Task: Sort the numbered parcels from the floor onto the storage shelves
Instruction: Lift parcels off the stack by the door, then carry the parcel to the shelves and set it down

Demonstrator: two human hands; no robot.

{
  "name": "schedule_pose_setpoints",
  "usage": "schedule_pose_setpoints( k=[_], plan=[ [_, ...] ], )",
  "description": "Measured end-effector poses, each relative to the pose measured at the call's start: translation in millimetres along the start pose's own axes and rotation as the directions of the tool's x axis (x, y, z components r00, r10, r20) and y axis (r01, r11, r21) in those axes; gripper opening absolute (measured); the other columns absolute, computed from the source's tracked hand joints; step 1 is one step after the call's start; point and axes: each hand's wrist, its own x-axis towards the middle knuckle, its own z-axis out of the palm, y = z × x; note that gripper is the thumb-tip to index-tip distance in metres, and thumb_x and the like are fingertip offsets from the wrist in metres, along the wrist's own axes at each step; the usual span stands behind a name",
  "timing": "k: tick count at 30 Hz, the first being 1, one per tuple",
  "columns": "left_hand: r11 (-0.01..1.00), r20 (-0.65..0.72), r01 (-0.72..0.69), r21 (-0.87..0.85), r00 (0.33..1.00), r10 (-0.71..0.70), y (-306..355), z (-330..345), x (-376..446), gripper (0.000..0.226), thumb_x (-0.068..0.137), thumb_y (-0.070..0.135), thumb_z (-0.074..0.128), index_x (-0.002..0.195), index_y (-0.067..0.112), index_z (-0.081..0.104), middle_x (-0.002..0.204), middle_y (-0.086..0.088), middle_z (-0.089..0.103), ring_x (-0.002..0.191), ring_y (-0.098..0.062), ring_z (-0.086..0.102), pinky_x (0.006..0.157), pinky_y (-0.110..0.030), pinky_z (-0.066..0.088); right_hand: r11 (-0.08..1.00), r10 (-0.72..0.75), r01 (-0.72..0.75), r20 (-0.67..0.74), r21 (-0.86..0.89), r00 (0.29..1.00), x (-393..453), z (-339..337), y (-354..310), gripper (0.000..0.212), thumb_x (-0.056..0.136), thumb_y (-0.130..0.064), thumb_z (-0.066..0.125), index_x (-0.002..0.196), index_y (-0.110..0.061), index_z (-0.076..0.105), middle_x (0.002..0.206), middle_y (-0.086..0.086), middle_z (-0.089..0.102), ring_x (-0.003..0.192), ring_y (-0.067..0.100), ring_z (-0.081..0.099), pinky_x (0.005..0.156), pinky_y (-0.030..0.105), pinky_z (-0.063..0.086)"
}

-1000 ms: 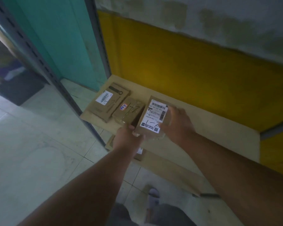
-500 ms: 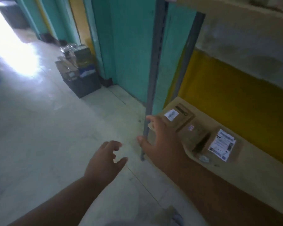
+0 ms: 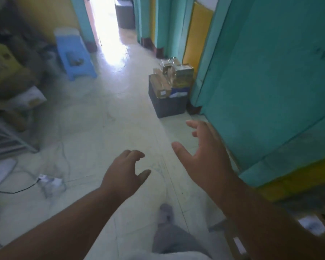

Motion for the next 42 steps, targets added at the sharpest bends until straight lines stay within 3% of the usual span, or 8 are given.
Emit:
schedule_pose_setpoints(
  k=[5, 12, 17, 22, 25, 29, 35, 42],
  plan=[
    [0.991, -0.08, 0.132, -0.012, 0.988, -0.132, -29, -41, 87, 0.049, 0.083, 0.046, 0.074, 0.126, 0.028, 0.058, 0.119, 0.006, 0.059, 0.104, -0.014, 0.06, 0.09, -0.033, 0.052, 0.997, -0.067, 0.065, 0.078, 0.033, 0.995, 127, 36, -19, 0.052, 0.087, -0.043, 0.068, 0.133, -0.028, 0.048, 0.133, -0.005, 0.051, 0.119, 0.013, 0.052, 0.087, 0.024, 0.04],
    [0.97, -0.169, 0.24, -0.03, 0.956, -0.242, -88, -94, 217, 0.049, 0.084, 0.05, 0.071, 0.126, 0.03, 0.057, 0.12, 0.008, 0.059, 0.104, -0.015, 0.061, 0.09, -0.038, 0.054, 0.982, -0.165, 0.158, 0.068, 0.105, 0.984, 292, 106, -66, 0.045, 0.087, -0.043, 0.069, 0.125, -0.028, 0.052, 0.129, -0.006, 0.056, 0.114, 0.011, 0.054, 0.091, 0.031, 0.052],
    [0.991, -0.106, 0.131, -0.007, 0.986, -0.132, -130, -115, 354, 0.047, 0.085, 0.049, 0.07, 0.126, 0.028, 0.057, 0.119, 0.005, 0.059, 0.105, -0.018, 0.06, 0.09, -0.037, 0.052, 0.994, -0.048, 0.046, 0.013, 0.1, 0.999, 390, 148, -62, 0.042, 0.088, -0.04, 0.068, 0.125, -0.024, 0.054, 0.122, -0.007, 0.056, 0.108, 0.011, 0.055, 0.074, 0.007, 0.036],
    [1.0, 0.036, -0.01, 0.01, 0.999, 0.01, -116, -132, 487, 0.047, 0.086, 0.05, 0.069, 0.126, 0.029, 0.057, 0.119, 0.006, 0.059, 0.104, -0.017, 0.06, 0.088, -0.036, 0.053, 0.99, 0.14, -0.136, -0.142, 0.035, 0.98, 464, 134, -38, 0.039, 0.086, -0.034, 0.069, 0.121, -0.019, 0.057, 0.108, -0.008, 0.054, 0.098, 0.008, 0.053, 0.066, -0.001, 0.032],
    [0.992, 0.103, -0.122, 0.016, 0.987, 0.119, -93, -126, 573, 0.046, 0.086, 0.049, 0.069, 0.125, 0.028, 0.057, 0.119, 0.005, 0.06, 0.104, -0.018, 0.061, 0.087, -0.036, 0.055, 0.976, 0.211, -0.216, -0.283, 0.016, 0.935, 513, 127, -11, 0.038, 0.084, -0.028, 0.073, 0.117, -0.016, 0.059, 0.102, -0.01, 0.05, 0.093, 0.01, 0.053, 0.072, -0.006, 0.031],
    [0.982, 0.151, -0.187, -0.026, 0.97, 0.189, -59, -98, 680, 0.036, 0.086, 0.045, 0.07, 0.117, 0.03, 0.06, 0.116, 0.005, 0.061, 0.102, -0.018, 0.061, 0.085, -0.035, 0.054, 0.966, 0.239, -0.258, -0.347, -0.01, 0.907, 587, 127, 34, 0.037, 0.083, -0.027, 0.074, 0.115, -0.014, 0.059, 0.1, -0.009, 0.052, 0.091, 0.01, 0.053, 0.075, -0.004, 0.032],
    [0.984, 0.239, -0.173, 0.033, 0.958, 0.16, -50, -96, 795, 0.048, 0.088, 0.053, 0.065, 0.13, 0.032, 0.053, 0.122, 0.008, 0.059, 0.104, -0.015, 0.059, 0.086, -0.034, 0.056, 0.962, 0.251, -0.272, -0.294, -0.032, 0.922, 731, 130, 77, 0.043, 0.087, -0.034, 0.069, 0.124, -0.016, 0.055, 0.111, -0.004, 0.056, 0.099, 0.008, 0.052, 0.063, 0.0, 0.032],
    [0.968, 0.357, -0.249, 0.031, 0.907, 0.222, -55, -85, 957, 0.045, 0.088, 0.05, 0.065, 0.129, 0.036, 0.053, 0.122, 0.012, 0.057, 0.104, -0.01, 0.058, 0.085, -0.032, 0.056, 0.939, 0.304, -0.34, -0.344, -0.05, 0.888, 867, 168, 111, 0.048, 0.086, -0.038, 0.067, 0.125, -0.012, 0.056, 0.114, 0.004, 0.062, 0.098, 0.009, 0.052, 0.064, 0.005, 0.031]
  ],
)
